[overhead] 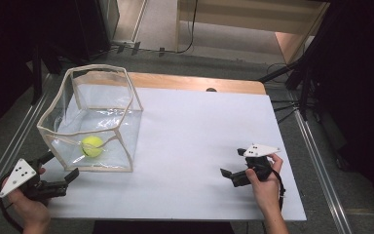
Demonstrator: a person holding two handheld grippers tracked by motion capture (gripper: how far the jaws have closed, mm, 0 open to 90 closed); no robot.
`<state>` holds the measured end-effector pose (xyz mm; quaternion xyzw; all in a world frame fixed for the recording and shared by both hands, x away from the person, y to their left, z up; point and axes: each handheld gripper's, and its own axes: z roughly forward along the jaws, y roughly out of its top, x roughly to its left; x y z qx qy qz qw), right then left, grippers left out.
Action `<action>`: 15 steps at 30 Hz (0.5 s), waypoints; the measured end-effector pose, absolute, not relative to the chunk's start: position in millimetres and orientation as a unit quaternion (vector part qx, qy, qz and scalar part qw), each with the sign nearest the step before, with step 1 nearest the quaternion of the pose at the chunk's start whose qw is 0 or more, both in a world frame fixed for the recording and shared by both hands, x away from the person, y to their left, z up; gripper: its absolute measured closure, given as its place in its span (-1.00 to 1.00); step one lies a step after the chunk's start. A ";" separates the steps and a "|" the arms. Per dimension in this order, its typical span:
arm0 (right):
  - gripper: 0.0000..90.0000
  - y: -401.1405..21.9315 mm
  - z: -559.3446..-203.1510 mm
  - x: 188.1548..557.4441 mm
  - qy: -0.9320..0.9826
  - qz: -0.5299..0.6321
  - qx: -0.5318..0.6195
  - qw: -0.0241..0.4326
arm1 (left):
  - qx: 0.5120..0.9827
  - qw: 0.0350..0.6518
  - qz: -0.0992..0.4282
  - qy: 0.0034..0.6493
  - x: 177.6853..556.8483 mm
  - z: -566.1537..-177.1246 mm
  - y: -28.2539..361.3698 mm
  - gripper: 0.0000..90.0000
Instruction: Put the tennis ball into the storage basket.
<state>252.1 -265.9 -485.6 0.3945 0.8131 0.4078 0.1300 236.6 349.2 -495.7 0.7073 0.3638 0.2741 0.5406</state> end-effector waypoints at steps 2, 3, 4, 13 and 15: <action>-1.00 -271.4 -486.3 250.0 0.810 0.410 0.398 0.135 | 0.707 0.541 0.274 0.364 236.6 -495.7 349.1 -1.00; -1.00 -273.6 -486.6 248.7 0.807 0.412 0.400 0.135 | 0.707 0.542 0.274 0.363 236.6 -495.8 349.1 -1.00; -1.00 -275.7 -486.8 247.7 0.806 0.413 0.401 0.139 | 0.708 0.540 0.274 0.364 236.4 -495.7 349.1 -1.00; -1.00 -300.2 -489.1 236.4 0.784 0.429 0.422 0.155 | 0.706 0.542 0.274 0.363 236.6 -495.8 349.2 -1.00; -1.00 -305.5 -489.7 233.3 0.777 0.435 0.426 0.161 | 0.706 0.542 0.274 0.363 236.4 -495.8 349.2 -1.00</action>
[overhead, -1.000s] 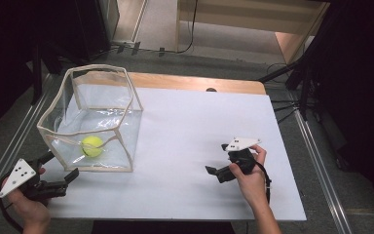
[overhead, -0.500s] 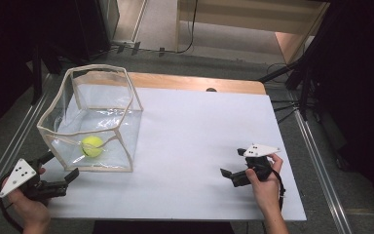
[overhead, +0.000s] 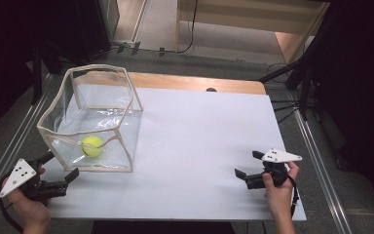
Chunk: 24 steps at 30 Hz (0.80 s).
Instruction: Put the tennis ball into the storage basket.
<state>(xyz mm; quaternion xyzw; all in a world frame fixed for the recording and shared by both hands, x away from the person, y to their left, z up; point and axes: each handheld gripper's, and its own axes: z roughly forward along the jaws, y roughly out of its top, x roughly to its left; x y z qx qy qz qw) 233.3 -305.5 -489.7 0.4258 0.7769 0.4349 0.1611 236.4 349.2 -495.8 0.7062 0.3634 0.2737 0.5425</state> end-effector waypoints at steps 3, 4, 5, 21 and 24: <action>-1.00 -313.3 -491.3 228.4 0.765 0.447 0.432 0.167 | 0.705 0.544 0.273 0.363 236.5 -495.7 349.6 -1.00; -1.00 -316.1 -492.1 227.0 0.762 0.450 0.433 0.169 | 0.706 0.543 0.273 0.364 236.5 -495.7 349.6 -1.00; -1.00 -318.7 -493.2 225.9 0.758 0.454 0.435 0.174 | 0.706 0.543 0.273 0.363 236.6 -495.7 349.5 -1.00; -1.00 -338.7 -501.3 208.3 0.703 0.503 0.457 0.209 | 0.703 0.548 0.271 0.364 236.5 -495.4 351.1 -1.00; -1.00 -344.5 -501.2 206.0 0.690 0.511 0.463 0.221 | 0.703 0.547 0.272 0.363 236.3 -495.4 351.3 -1.00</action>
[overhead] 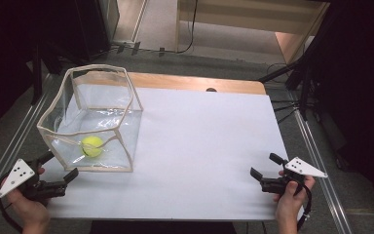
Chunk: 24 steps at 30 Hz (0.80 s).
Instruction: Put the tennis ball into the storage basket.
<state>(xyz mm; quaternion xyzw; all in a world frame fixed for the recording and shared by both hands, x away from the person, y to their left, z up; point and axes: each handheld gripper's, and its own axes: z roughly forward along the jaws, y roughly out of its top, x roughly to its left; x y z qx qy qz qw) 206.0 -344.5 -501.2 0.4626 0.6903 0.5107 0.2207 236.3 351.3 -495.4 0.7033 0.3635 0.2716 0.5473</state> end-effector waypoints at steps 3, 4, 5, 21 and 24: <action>-1.00 -349.6 -501.7 203.2 0.678 0.516 0.473 0.225 | 0.702 0.548 0.271 0.364 236.4 -495.4 351.4 -1.00; -1.00 -351.7 -502.2 202.6 0.677 0.519 0.471 0.226 | 0.702 0.549 0.271 0.364 236.4 -495.4 351.3 -1.00; -1.00 -353.4 -502.7 201.9 0.675 0.521 0.470 0.228 | 0.702 0.548 0.272 0.364 236.4 -495.4 351.2 -1.00; -1.00 -363.1 -507.6 196.1 0.646 0.535 0.488 0.242 | 0.700 0.551 0.270 0.365 236.2 -495.4 351.8 -1.00; -1.00 -362.0 -507.6 196.5 0.648 0.533 0.485 0.245 | 0.700 0.550 0.271 0.366 236.3 -495.4 351.8 -1.00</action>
